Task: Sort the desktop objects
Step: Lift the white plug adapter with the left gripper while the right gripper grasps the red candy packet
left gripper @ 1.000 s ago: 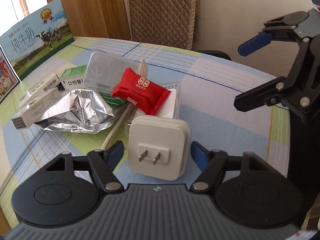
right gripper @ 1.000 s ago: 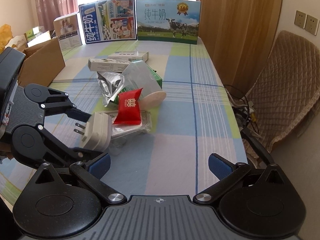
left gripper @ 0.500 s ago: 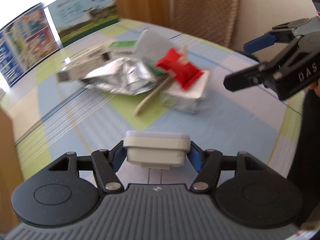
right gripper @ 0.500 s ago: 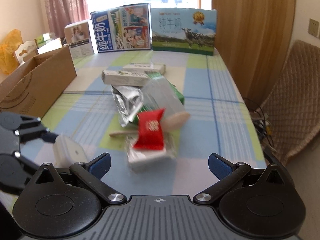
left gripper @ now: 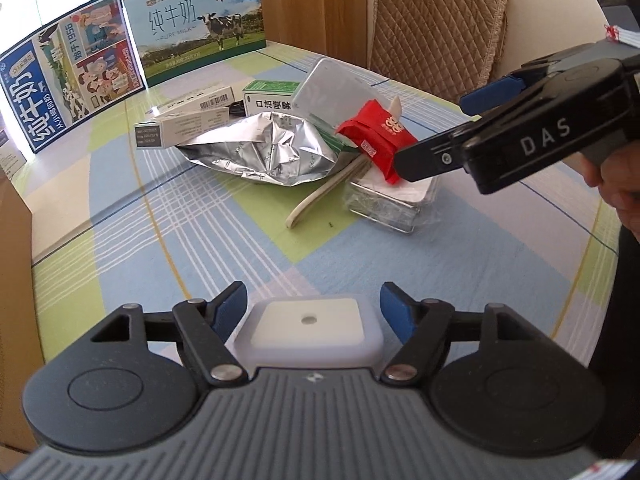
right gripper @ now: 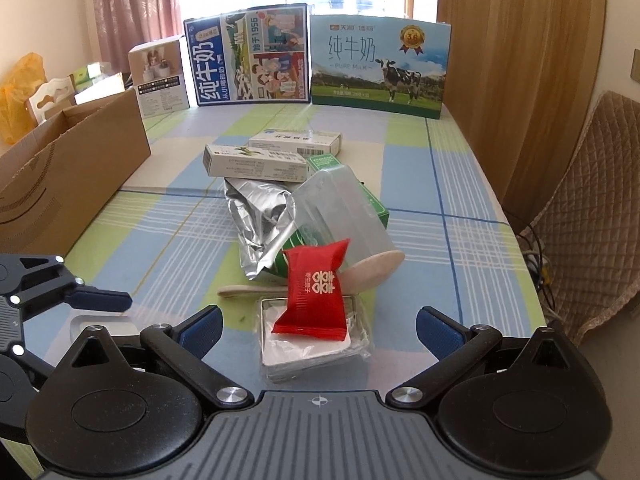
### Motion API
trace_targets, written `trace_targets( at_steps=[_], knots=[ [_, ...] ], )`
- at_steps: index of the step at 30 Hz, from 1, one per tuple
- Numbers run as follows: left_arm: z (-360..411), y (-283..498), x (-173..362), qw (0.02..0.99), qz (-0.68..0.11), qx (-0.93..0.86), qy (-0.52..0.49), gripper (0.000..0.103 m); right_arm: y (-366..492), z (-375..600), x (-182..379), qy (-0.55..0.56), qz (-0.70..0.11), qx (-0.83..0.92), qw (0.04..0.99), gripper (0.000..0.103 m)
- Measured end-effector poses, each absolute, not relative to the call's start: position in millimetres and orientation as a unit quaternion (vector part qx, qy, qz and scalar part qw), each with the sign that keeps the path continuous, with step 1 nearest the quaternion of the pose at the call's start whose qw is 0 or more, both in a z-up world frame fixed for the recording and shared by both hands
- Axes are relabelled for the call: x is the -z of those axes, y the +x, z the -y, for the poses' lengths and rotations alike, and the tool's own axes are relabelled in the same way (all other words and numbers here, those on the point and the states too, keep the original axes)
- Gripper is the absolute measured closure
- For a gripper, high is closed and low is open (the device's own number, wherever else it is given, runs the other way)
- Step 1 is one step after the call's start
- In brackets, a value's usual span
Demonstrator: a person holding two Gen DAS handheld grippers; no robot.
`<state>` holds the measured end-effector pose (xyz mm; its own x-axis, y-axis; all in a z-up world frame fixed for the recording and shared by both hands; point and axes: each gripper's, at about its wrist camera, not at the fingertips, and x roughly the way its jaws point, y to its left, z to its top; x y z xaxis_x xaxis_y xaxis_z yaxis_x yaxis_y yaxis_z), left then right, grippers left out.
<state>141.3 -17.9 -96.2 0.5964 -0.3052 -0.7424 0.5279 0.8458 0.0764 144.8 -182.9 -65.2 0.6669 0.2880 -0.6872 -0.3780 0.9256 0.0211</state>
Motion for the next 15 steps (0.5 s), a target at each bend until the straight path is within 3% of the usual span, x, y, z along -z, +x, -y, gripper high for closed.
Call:
trace_targets(
  at_steps=[8, 12, 15],
  knots=[
    [8.2, 133.5, 93.2, 0.876, -0.403, 0.235, 0.123, 0.027, 144.7, 179.5, 68.2, -0.061, -0.364, -0.188, 0.910, 0.002],
    [6.1, 131.6, 93.8, 0.873, -0.408, 0.237, 0.123, 0.029, 145.2, 177.3, 69.4, -0.057, -0.363, -0.186, 0.911, 0.002],
    [4.4, 132.1, 93.9, 0.874, -0.411, 0.232, 0.119, 0.041, 147.0, 174.4, 69.2, -0.057, -0.359, -0.186, 0.913, 0.003]
  ],
)
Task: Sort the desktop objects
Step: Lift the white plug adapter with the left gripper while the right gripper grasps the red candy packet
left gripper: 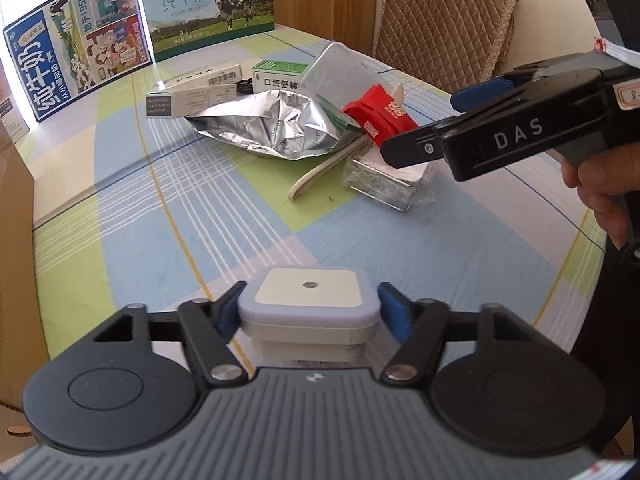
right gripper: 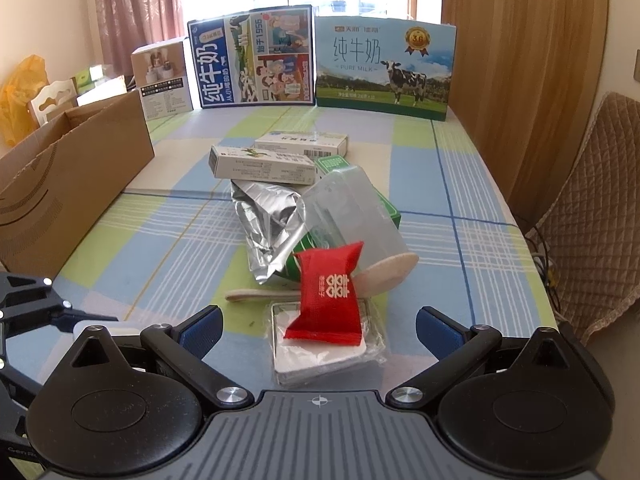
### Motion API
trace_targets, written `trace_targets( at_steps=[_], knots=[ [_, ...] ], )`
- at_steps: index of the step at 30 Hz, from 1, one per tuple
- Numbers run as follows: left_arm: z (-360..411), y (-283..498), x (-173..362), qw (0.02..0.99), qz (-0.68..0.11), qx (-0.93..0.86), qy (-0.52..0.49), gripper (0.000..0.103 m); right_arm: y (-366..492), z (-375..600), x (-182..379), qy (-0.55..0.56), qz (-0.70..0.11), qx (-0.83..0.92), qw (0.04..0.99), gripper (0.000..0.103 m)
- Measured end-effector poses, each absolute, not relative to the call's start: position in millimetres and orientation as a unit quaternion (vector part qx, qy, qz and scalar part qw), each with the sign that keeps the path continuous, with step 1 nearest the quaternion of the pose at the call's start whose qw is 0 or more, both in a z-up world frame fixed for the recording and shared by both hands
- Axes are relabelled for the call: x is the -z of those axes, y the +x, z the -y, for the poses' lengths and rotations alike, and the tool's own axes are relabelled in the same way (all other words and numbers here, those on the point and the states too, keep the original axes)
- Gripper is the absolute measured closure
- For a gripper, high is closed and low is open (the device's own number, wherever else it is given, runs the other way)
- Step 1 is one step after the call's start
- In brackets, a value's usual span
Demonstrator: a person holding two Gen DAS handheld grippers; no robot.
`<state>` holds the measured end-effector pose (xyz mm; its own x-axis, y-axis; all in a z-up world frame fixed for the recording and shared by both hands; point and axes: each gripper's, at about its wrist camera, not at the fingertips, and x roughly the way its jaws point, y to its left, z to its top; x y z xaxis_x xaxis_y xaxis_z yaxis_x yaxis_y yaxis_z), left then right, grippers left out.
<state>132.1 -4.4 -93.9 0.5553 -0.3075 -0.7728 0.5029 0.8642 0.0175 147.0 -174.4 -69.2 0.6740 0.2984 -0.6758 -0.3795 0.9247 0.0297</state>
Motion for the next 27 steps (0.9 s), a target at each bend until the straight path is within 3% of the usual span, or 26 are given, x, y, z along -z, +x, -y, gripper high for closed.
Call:
trace_targets(
  at_steps=[10, 18, 27],
  knots=[
    [-7.3, 126.6, 89.9, 0.882, -0.414, 0.207, 0.088, 0.042, 166.1, 159.8, 76.5, -0.064, -0.360, -0.176, 0.914, 0.030],
    [-9.8, 123.3, 89.4, 0.884, -0.414, 0.200, 0.086, 0.042, 166.7, 156.3, 84.6, -0.089, -0.366, -0.158, 0.913, 0.072],
    [-10.4, 120.4, 83.2, 0.890, -0.405, 0.189, 0.088, 0.042, 147.2, 163.9, 68.1, -0.078, -0.359, -0.161, 0.916, 0.076]
  ],
)
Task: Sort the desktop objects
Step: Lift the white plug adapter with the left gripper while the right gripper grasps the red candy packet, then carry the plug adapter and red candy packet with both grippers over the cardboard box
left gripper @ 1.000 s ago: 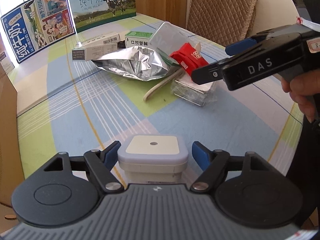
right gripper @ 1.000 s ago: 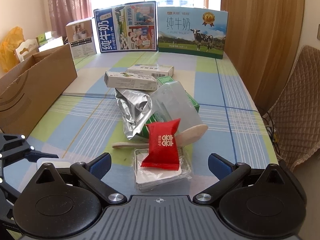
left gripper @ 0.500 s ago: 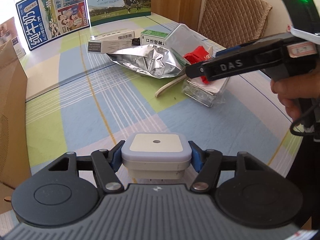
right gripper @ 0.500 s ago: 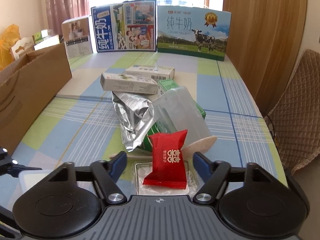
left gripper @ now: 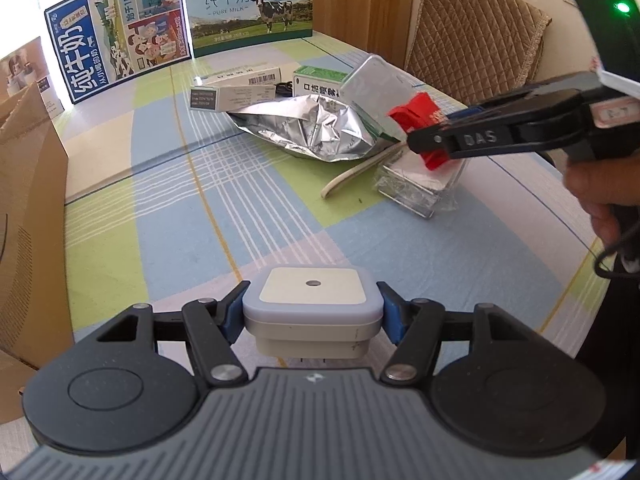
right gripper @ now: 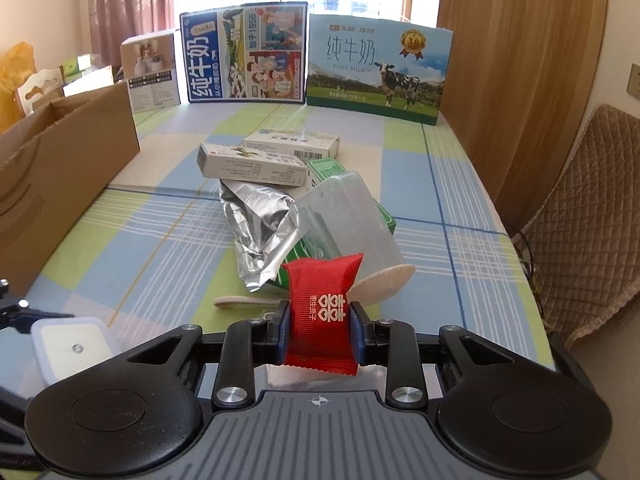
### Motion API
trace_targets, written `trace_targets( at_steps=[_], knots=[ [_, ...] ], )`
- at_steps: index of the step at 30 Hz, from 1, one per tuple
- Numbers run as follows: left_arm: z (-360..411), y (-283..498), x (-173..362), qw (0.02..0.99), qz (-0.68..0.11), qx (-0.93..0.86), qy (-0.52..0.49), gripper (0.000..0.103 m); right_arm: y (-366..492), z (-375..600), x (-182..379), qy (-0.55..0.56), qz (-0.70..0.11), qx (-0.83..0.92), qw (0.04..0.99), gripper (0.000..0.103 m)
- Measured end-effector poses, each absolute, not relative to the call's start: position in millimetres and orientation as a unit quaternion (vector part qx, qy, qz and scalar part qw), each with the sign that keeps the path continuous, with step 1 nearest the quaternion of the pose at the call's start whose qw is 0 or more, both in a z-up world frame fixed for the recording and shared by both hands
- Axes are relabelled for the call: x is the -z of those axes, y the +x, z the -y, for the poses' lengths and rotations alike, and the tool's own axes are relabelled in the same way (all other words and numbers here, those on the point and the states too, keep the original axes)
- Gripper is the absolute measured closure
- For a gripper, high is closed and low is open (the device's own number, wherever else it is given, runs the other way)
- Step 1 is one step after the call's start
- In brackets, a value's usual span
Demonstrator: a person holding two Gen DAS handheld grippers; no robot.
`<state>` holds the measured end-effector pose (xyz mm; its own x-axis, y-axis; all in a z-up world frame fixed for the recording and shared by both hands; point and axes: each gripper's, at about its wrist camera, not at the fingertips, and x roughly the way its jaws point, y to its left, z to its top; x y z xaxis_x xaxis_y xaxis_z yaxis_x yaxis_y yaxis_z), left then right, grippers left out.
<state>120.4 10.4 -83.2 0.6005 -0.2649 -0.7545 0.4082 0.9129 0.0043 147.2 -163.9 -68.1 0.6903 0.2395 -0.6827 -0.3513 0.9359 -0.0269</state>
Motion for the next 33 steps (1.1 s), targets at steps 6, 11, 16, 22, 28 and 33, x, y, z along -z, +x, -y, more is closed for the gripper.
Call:
trace_targets(
  at_steps=[6, 11, 16, 22, 28, 33],
  knots=[
    [-11.0, 113.0, 69.9, 0.896, -0.394, 0.183, 0.092, 0.042, 124.7, 164.7, 55.9, -0.065, -0.361, -0.167, 0.915, 0.076],
    [-15.7, 103.8, 55.0, 0.901, -0.387, 0.174, 0.086, 0.042, 105.9, 159.3, 44.0, -0.063, -0.356, -0.175, 0.916, 0.076],
    [-22.9, 91.0, 37.6, 0.909, -0.375, 0.165, 0.082, 0.042, 91.9, 152.3, 29.9, -0.059, -0.346, -0.186, 0.918, 0.076],
    [-32.6, 77.5, 13.8, 0.919, -0.356, 0.150, 0.079, 0.042, 80.8, 136.5, 11.6, -0.061, -0.330, -0.206, 0.919, 0.076],
    [-49.8, 66.1, -11.1, 0.931, -0.334, 0.130, 0.075, 0.042, 73.0, 112.0, -6.0, -0.063, -0.312, -0.233, 0.919, 0.076],
    [-75.4, 59.1, -28.5, 0.939, -0.321, 0.103, 0.068, 0.042, 71.9, 85.0, -17.9, -0.070, -0.301, -0.259, 0.915, 0.076]
  ],
)
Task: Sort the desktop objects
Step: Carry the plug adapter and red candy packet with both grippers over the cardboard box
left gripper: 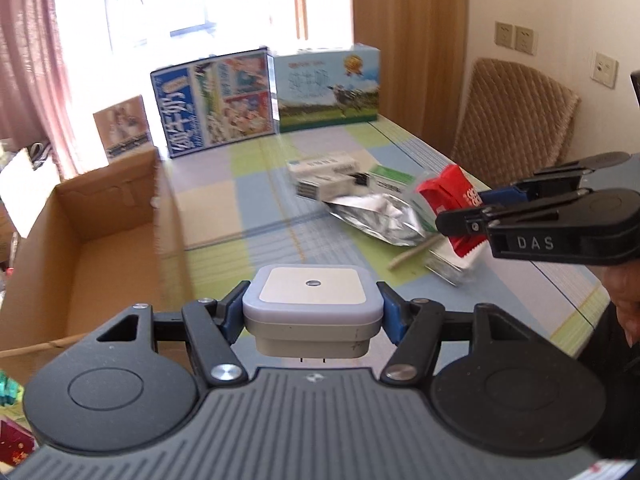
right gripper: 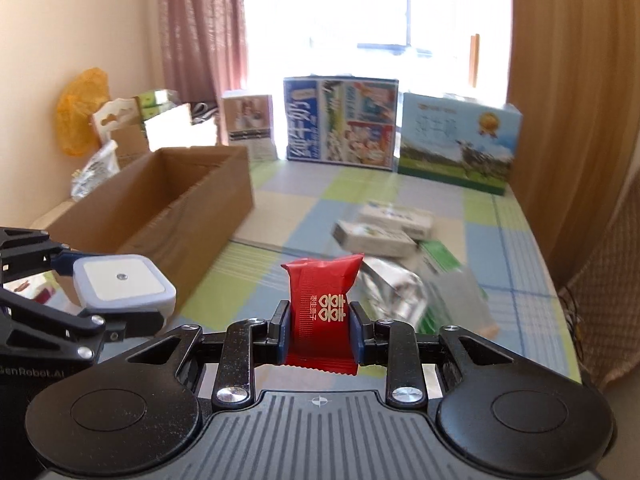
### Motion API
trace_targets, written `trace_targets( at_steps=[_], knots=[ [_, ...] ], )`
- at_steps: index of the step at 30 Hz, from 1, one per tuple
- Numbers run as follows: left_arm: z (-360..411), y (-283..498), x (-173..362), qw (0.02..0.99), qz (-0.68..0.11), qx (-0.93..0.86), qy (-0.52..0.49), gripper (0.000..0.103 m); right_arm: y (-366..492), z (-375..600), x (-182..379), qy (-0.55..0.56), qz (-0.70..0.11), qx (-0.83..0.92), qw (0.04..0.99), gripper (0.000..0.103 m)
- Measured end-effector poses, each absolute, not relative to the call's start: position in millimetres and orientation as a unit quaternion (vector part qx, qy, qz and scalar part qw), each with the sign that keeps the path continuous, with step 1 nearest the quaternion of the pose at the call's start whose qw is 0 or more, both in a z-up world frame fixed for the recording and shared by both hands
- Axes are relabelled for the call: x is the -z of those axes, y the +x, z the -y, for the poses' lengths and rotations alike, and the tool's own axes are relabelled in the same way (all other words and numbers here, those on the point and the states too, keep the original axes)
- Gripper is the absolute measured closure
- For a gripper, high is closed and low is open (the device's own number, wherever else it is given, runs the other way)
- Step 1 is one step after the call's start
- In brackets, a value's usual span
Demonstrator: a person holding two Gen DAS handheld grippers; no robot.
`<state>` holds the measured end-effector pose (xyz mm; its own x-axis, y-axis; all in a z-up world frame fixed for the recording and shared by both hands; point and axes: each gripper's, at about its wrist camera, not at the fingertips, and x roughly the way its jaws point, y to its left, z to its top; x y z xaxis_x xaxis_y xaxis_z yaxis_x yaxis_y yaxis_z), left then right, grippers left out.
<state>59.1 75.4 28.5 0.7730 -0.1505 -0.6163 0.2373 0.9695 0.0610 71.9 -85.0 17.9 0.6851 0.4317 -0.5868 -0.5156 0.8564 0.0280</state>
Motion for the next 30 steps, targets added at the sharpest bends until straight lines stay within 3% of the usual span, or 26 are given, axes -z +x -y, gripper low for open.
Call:
trace_targets(
  at_steps=[17, 30],
  knots=[
    [-186.6, 50.3, -76.3, 0.960, -0.276, 0.011, 0.051, 0.042, 84.5, -41.8, -47.2, -0.079, -0.280, -0.368, 0.883, 0.076],
    [-264.0, 83.8, -62.1, 0.953, -0.296, -0.040, 0.047, 0.042, 109.9, -117.7, -19.9, -0.093, -0.304, -0.404, 0.858, 0.076]
  ],
)
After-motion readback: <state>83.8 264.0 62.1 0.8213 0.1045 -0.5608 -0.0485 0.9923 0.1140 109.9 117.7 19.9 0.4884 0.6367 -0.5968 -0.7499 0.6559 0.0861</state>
